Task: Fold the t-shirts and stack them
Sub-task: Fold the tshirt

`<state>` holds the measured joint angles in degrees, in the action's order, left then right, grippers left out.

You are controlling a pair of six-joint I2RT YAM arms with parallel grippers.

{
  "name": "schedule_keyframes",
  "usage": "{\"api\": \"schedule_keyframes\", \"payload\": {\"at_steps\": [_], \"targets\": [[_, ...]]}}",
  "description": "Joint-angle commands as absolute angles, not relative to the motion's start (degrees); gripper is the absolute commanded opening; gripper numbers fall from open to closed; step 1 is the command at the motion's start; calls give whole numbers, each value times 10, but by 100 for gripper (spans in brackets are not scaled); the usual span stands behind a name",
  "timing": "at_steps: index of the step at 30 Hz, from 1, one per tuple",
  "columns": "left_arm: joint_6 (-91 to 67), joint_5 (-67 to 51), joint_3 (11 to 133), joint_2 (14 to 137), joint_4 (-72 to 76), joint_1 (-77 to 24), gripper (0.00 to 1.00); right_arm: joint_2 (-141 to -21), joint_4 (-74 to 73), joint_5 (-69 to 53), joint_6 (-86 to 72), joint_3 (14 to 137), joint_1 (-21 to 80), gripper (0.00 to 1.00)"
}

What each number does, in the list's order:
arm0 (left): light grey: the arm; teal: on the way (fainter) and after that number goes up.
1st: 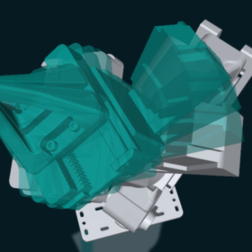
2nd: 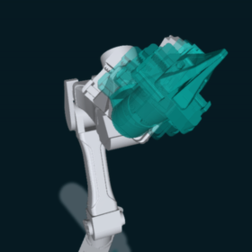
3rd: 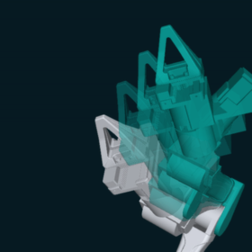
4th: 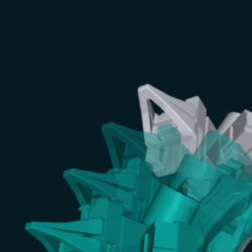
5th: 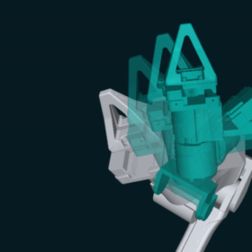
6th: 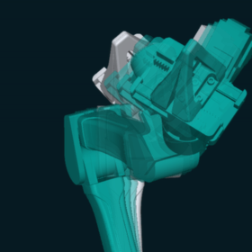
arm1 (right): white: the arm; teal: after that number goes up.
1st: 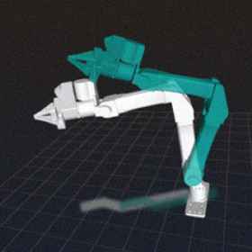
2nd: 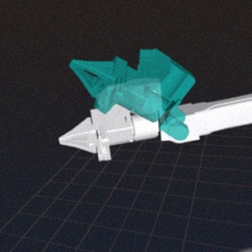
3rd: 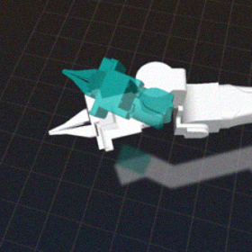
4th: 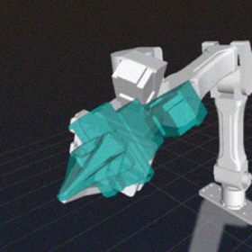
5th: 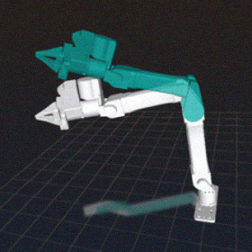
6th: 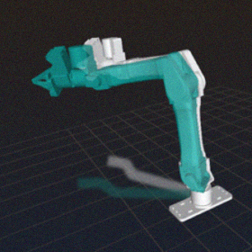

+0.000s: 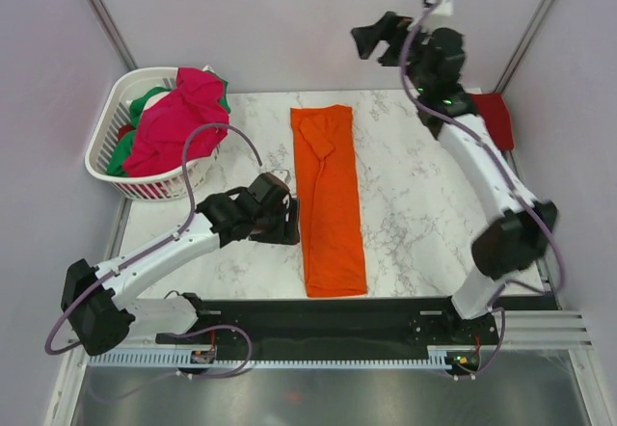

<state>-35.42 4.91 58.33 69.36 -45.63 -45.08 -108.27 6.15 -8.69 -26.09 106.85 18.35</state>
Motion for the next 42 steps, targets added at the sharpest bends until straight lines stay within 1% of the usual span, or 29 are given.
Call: {"api": "schedule_keyframes", "payload": {"at_steps": [1,2,3,4,5,6,7,9,12,13,15,18,21,24,28,31,33,36,42], "targets": [[-412,70,552,677,-439,-498,72,-908,-44,-15,-223,925,177,98],[-434,74,544,673,-436,-509,70,-874,-61,-18,-228,885,177,97],[-445,76,528,671,-433,-518,69,-841,-95,-23,-237,802,178,96],[-456,76,518,668,-430,-536,68,-781,-115,-25,-259,762,178,92],[-478,75,509,665,-422,-544,67,-750,-133,-33,-271,722,178,90],[-489,71,487,658,-415,-552,66,-720,-155,-47,-279,641,178,89],[-498,68,474,655,-404,-565,66,-664,-164,-74,-288,603,178,85],[-515,53,434,648,-357,-577,65,-614,-199,-109,-303,519,187,81],[-519,49,390,642,-341,-593,65,-515,-282,-120,-300,456,207,79],[-535,46,380,644,-277,-597,61,-501,-300,-125,-304,442,209,78],[-547,31,349,649,-213,-599,60,-472,-338,-154,-328,398,211,76],[-561,19,328,672,-163,-605,60,-451,-350,-195,-375,321,225,73],[-565,31,337,699,-158,-618,59,-416,-338,-188,-411,278,253,71],[-566,33,350,720,-156,-628,59,-410,-318,-167,-452,258,299,68],[-569,35,360,744,-156,-641,56,-441,-273,-149,-496,225,384,67],[-572,37,361,749,-156,-644,54,-463,-230,-143,-513,206,414,67],[-578,40,359,747,-156,-646,54,-482,-195,-144,-527,194,427,67],[-580,39,352,748,-156,-647,52,-510,-189,-127,-523,197,444,67],[-589,42,338,742,-157,-651,50,-545,-145,-114,-519,181,446,67]]}}
